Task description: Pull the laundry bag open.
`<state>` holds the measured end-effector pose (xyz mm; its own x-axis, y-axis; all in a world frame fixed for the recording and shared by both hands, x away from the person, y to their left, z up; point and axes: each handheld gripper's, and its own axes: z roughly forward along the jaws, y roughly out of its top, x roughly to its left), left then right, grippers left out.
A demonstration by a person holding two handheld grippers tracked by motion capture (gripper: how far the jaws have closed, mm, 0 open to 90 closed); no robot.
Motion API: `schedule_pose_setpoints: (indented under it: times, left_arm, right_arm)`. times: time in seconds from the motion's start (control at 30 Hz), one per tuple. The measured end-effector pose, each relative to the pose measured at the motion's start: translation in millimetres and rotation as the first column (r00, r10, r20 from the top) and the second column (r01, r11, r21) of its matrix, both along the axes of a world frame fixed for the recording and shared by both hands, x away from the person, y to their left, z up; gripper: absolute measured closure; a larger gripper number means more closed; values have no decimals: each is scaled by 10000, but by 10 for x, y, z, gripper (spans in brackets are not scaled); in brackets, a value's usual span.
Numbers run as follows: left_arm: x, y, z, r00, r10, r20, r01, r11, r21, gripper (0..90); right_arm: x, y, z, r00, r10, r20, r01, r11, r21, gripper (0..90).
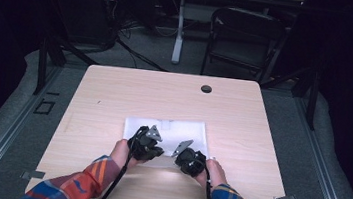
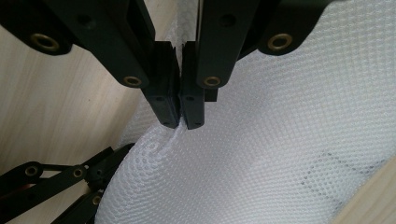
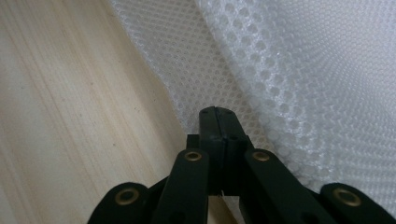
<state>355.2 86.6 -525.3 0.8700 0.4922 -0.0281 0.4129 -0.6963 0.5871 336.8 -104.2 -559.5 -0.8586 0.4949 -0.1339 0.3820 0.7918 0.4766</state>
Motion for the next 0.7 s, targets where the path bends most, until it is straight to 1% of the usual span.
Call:
schedule_pose_setpoints:
  times: [0.03, 0.07, 0.13, 0.2, 0.37, 0.5, 0.53, 0.57, 0.67, 0.7]
  left_arm:
    - [-3, -4, -3, 10000, 40, -20, -40, 10000, -48, 868]
    - [1, -1, 0, 10000, -66, -73, 67, 10000, 39, 868]
    - [-3, -8, -4, 9999, -62, -108, 63, 9999, 81, 868]
    - [-5, -10, -4, 10000, -43, -38, 44, 9999, 159, 868]
    - [-4, -6, 0, 9999, -51, -124, 53, 9999, 150, 868]
    - [-6, -3, 10, 9999, -7, -150, 9, 9999, 142, 868]
    - [-7, -2, 14, 9998, 0, -179, 2, 9999, 123, 868]
    - [-8, -3, 16, 9998, -11, -190, 14, 9999, 133, 868]
    - [-15, -5, 28, 9998, 13, -200, -10, 9999, 146, 868]
    - [-14, 0, 34, 9998, -12, -210, 15, 9999, 167, 868]
  right_arm:
    - [1, -5, -1, 10000, -10, 6, 10, 10000, 11, 900]
    - [-1, -7, -5, 10000, -56, -5, 56, 9999, 92, 900]
    - [-2, -13, -6, 10000, -82, -11, 82, 9999, 130, 900]
    - [-5, -11, -8, 10000, -81, -4, 81, 9999, 133, 900]
    - [-1, -18, -9, 9999, -148, -54, 149, 9996, 219, 900]
    - [-2, -14, -4, 9998, -177, -135, 179, 9997, 170, 900]
    - [-1, -17, 5, 9998, -120, -172, 121, 9999, 42, 900]
    - [-9, -15, -2, 9997, -177, -172, 179, 9997, 151, 900]
    - [-10, -19, 1, 9996, -148, -234, 152, 9998, 141, 900]
    - [-9, -19, 8, 9997, -121, -218, 122, 9999, 42, 900]
